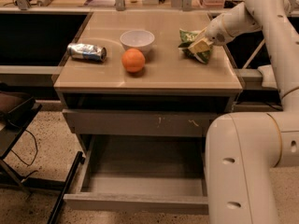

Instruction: Place green jalapeno chip bag into middle drawer

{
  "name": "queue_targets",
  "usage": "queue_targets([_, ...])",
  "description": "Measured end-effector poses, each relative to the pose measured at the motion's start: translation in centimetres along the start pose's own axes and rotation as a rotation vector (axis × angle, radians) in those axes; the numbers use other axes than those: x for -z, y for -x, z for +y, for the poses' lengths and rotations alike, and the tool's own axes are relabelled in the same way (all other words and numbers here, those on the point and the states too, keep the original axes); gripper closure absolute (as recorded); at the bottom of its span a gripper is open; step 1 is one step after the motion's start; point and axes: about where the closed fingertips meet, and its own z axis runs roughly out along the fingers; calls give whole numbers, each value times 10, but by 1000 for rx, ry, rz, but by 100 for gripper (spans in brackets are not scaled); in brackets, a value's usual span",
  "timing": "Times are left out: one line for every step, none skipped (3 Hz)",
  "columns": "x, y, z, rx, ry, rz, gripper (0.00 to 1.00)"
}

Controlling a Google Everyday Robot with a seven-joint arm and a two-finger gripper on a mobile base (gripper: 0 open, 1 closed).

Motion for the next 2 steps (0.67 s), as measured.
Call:
queue_targets([50,14,6,2,-36,-76,100])
queue_targets([128,24,2,-4,-204,-142,100])
